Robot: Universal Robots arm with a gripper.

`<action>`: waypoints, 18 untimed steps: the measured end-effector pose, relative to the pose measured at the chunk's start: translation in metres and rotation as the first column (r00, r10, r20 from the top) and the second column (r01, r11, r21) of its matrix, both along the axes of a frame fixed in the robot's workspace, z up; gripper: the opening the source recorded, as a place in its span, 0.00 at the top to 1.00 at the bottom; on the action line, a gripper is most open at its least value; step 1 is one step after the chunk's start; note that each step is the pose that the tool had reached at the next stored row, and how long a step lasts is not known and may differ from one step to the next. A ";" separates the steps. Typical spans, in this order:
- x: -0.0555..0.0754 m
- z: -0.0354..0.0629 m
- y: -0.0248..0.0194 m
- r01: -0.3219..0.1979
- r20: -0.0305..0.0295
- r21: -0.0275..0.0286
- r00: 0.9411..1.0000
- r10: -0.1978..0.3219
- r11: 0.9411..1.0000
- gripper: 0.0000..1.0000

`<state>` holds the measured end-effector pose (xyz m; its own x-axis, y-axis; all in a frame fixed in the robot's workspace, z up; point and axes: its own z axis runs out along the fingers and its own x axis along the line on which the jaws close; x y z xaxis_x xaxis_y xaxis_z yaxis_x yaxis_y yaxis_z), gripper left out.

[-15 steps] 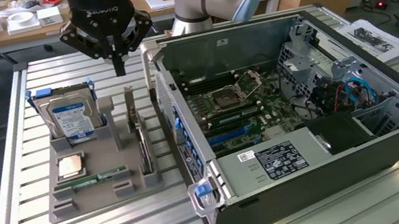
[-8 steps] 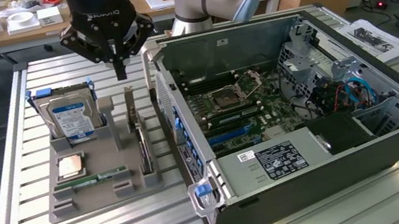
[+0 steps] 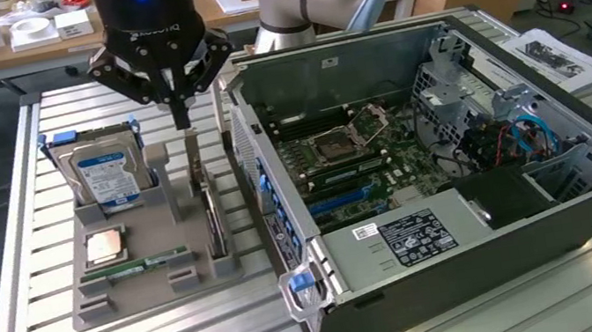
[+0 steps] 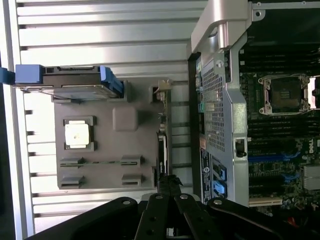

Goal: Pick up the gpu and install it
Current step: 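Reach for the gpu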

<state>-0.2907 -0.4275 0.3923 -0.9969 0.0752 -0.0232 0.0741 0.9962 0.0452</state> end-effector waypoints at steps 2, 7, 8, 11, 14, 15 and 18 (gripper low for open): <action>-0.001 0.0000 -0.0025 0.000 0.000 0.000 1.000 0.000 1.000 0.89; -0.006 0.0000 -0.0055 0.000 0.000 0.000 1.000 0.000 1.000 0.89; -0.006 0.0000 -0.0066 0.000 0.000 0.000 1.000 0.000 1.000 0.89; -0.006 0.0000 -0.0089 0.000 0.000 0.000 1.000 0.000 1.000 0.89; -0.006 0.0000 -0.0089 0.000 0.000 0.000 1.000 0.000 1.000 0.89; -0.006 0.0000 -0.0090 0.000 0.000 0.000 1.000 0.000 1.000 0.89; -0.006 0.0000 -0.0090 0.000 0.000 0.000 1.000 0.000 1.000 0.89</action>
<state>-0.2964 -0.4365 0.3923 -0.9969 0.0753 -0.0233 0.0742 0.9962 0.0452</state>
